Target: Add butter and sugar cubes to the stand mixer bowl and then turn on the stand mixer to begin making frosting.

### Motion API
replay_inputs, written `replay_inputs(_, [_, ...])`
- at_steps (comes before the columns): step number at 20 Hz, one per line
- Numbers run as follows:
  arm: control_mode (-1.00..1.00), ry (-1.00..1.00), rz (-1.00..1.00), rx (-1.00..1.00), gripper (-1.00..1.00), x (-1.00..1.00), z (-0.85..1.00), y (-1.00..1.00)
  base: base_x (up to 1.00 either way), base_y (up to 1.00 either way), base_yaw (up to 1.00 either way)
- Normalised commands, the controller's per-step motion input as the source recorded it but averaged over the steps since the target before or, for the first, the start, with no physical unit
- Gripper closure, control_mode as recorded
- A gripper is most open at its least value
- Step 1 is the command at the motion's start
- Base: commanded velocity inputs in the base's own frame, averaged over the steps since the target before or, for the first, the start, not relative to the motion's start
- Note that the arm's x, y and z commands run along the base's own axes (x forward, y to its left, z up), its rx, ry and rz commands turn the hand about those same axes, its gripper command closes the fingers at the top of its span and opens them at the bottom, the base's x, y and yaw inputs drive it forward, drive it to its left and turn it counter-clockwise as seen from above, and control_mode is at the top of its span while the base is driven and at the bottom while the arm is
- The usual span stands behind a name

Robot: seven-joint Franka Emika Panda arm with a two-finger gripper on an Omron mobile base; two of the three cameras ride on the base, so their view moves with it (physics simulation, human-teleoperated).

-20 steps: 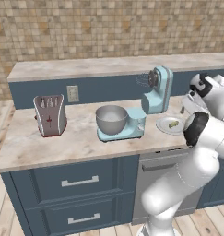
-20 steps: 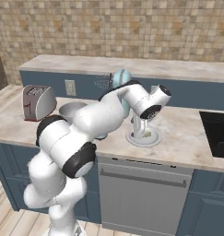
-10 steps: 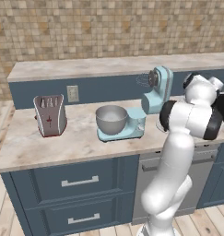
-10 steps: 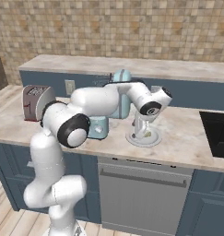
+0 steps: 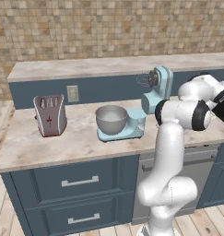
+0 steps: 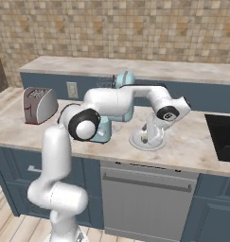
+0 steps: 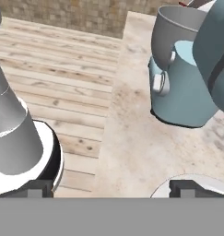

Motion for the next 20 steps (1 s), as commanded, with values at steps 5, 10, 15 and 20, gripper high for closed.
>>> replay_inputs(5, [-1.00,0.00,0.01,0.11,-1.00,0.00,0.00,-0.02,0.00,0.00,0.00])
replay_inputs(10, [-1.00,-0.05,0.06,0.12,-1.00,-0.01,0.00,-0.08,0.00,0.00,0.00])
replay_inputs(15, [-1.00,-0.13,0.09,0.11,-1.00,-0.06,0.00,-0.01,0.00,0.00,0.00])
replay_inputs(20, [-1.00,-0.09,0.02,0.09,-1.00,0.00,0.00,0.00,0.00,0.00,0.00])
